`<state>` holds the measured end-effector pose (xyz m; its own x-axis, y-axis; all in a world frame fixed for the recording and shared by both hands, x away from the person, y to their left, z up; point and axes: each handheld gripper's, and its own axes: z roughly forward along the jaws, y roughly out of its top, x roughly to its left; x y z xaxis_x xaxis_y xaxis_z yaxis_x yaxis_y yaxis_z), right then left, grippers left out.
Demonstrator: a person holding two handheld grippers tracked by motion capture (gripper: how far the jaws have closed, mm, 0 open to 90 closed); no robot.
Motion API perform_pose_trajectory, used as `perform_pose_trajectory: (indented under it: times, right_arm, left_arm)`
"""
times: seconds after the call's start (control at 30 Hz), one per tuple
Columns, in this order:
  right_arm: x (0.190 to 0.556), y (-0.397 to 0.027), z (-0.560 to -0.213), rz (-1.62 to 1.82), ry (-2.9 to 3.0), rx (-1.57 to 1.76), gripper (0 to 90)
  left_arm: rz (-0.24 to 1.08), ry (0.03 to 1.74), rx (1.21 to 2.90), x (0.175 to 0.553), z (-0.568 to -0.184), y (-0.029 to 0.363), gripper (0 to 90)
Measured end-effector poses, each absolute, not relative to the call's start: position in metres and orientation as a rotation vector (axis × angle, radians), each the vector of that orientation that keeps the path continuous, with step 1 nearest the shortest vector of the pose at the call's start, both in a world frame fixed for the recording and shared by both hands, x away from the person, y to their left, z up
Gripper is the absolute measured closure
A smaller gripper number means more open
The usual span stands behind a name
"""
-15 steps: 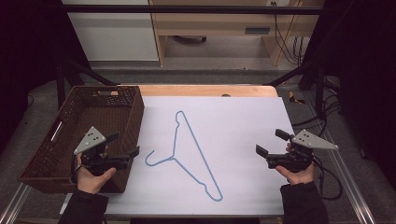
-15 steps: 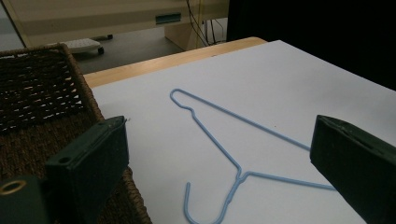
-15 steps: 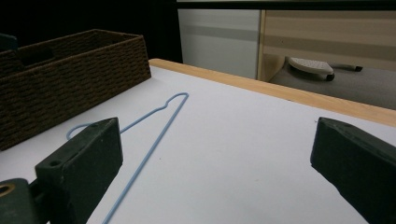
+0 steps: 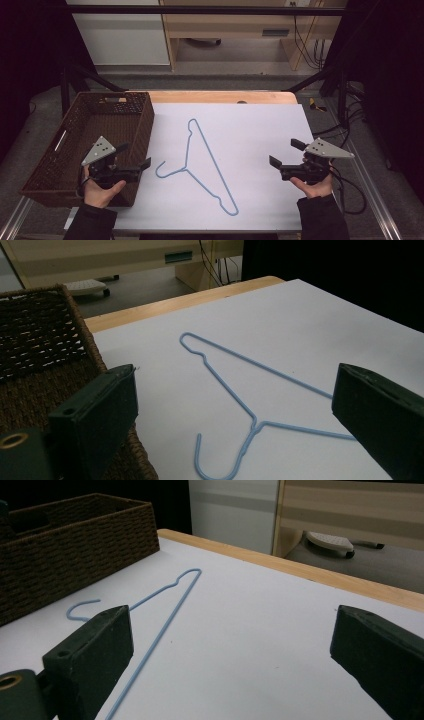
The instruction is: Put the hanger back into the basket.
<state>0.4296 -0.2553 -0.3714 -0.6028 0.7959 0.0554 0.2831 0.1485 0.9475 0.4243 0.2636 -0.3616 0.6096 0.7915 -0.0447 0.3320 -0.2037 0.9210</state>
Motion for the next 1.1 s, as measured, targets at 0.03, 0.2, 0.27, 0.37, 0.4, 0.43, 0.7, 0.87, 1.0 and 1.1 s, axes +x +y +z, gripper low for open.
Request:
perform_pose_trajectory:
  times: [0.03,0.2,0.27,0.37,0.4,0.43,0.7,0.87,1.0,1.1]
  right_arm:
    - [0.429,-0.253,-0.371,1.452,1.978,1.016,4.2]
    - [0.43,-0.238,-0.369,1.418,2.026,0.993,5.7]
    - [0.43,-0.23,-0.369,1.405,2.051,0.978,6.0]
    - [0.43,-0.217,-0.37,1.378,2.096,0.964,6.0]
    - [0.43,-0.213,-0.37,1.371,2.107,0.962,6.1]
    - [0.43,-0.209,-0.37,1.363,2.121,0.96,6.0]
    - [0.436,-0.173,-0.374,1.312,2.225,0.927,7.4]
    - [0.441,-0.151,-0.378,1.281,2.285,0.916,8.8]
    - [0.445,-0.134,-0.378,1.27,2.316,0.894,10.3]
    - [0.448,-0.122,-0.38,1.27,2.335,0.883,10.7]
  left_arm:
    - [0.55,0.912,1.792,0.424,-0.362,0.263,4.2]
    - [0.549,0.907,1.792,0.424,-0.361,0.262,4.2]
    - [0.546,0.907,1.792,0.424,-0.361,0.261,4.2]
    - [0.546,0.904,1.795,0.423,-0.361,0.261,4.2]
    - [0.547,0.902,1.796,0.423,-0.361,0.26,4.2]
    - [0.548,0.9,1.797,0.423,-0.36,0.26,4.2]
    - [0.547,0.895,1.8,0.422,-0.36,0.259,4.2]
    - [0.548,0.894,1.803,0.422,-0.36,0.259,4.2]
    - [0.55,0.894,1.805,0.421,-0.36,0.259,4.2]
    - [0.549,0.895,1.805,0.421,-0.361,0.26,4.3]
